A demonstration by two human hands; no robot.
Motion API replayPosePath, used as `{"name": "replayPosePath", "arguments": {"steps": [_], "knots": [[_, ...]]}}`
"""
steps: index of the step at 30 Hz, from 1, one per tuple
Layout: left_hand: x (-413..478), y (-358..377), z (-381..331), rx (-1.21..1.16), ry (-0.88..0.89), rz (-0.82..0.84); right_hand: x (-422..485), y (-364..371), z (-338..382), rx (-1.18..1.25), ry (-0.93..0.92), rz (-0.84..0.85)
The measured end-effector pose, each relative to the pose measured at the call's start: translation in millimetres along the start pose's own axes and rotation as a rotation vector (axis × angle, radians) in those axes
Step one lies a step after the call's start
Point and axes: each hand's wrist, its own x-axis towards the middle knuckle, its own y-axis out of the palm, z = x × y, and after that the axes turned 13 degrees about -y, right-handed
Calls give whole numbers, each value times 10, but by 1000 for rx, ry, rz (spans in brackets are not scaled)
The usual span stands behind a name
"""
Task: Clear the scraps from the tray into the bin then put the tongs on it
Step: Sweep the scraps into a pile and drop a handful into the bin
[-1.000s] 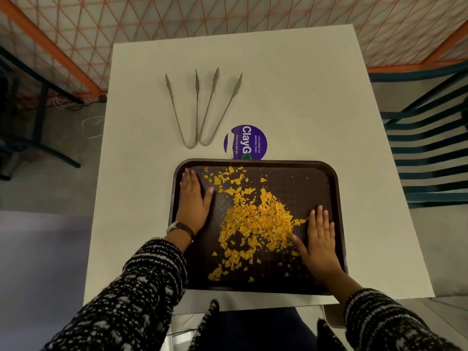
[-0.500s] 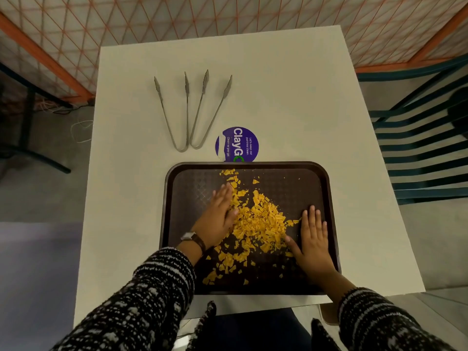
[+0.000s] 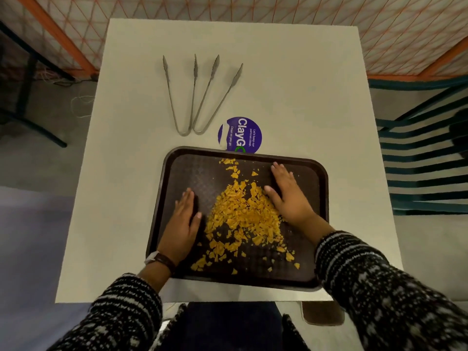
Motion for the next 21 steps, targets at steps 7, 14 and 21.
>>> {"name": "replayPosePath", "arguments": {"steps": [7,14,21], "knots": [[-97,31,193,-53,-93,63,168,290,220,20,-182,176],[-70,12,228,-66,-73,61,376,197,348,171,-251,157],[-77,9,241,-71,-72,78,889,175,333,-129,-456,405]]}}
